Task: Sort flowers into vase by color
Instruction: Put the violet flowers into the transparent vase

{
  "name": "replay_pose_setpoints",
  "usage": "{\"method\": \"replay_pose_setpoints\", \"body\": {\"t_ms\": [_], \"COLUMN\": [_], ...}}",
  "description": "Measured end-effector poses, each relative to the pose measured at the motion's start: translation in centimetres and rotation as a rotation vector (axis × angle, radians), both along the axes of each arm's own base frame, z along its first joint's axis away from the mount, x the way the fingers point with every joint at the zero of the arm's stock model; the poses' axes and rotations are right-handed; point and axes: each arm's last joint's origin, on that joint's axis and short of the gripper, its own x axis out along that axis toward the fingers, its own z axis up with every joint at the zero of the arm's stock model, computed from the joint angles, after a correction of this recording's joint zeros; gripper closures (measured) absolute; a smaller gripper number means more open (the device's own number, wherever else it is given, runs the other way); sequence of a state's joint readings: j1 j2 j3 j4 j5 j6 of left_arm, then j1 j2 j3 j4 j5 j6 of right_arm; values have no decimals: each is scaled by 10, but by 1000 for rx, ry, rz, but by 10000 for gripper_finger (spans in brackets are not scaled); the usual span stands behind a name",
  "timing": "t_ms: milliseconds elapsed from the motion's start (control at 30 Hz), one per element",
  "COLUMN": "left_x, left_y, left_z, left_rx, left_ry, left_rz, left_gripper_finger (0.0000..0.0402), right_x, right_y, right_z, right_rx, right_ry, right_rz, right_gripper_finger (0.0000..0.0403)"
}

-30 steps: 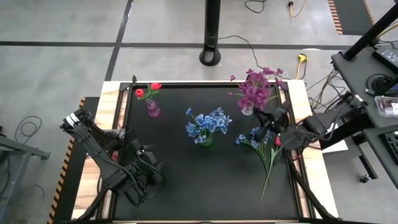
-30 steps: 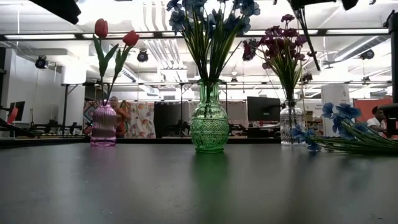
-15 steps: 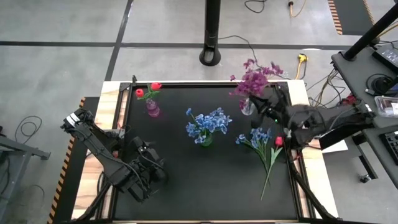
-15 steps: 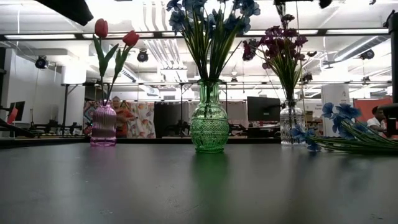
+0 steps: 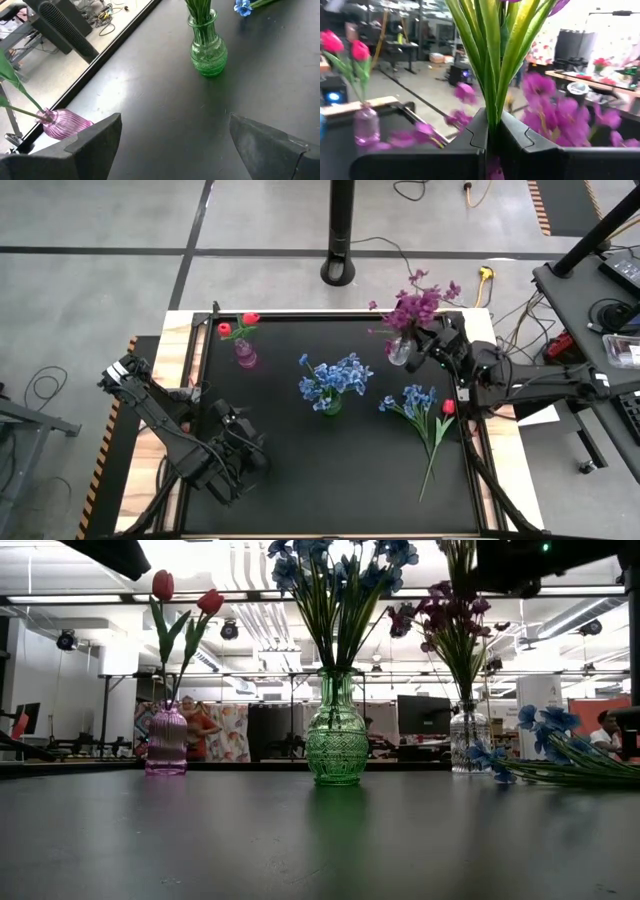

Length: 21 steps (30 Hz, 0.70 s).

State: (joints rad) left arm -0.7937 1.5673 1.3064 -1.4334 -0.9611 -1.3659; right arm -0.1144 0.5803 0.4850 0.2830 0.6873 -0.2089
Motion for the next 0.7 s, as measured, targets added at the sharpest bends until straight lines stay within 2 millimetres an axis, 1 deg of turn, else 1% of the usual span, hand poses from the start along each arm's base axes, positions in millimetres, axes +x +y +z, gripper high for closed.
{"method": "replay_pose_setpoints", "body": {"t_ms": [100, 367, 433, 700], "left_x": [0, 0, 0, 0], "left_y": [0, 0, 0, 0], "left_z": [0, 0, 0, 0], "left_rx": [0, -3, -4, -6], "left_ry": [0, -4, -5, -6], "left_rz": [0, 2, 2, 2], "left_gripper_finger": [54, 54, 54, 54], "right_x": [-2, -1, 0, -5], "right_y": [-1, -1, -1, -2], "right_z": [-5, -2, -7, -21], "right_rx": [-22, -67, -84, -182], "right_ry": [37, 45, 56, -8], "right_rz": [-39, -58, -60, -94], "right_gripper_finger": [385, 385, 385, 385]}}
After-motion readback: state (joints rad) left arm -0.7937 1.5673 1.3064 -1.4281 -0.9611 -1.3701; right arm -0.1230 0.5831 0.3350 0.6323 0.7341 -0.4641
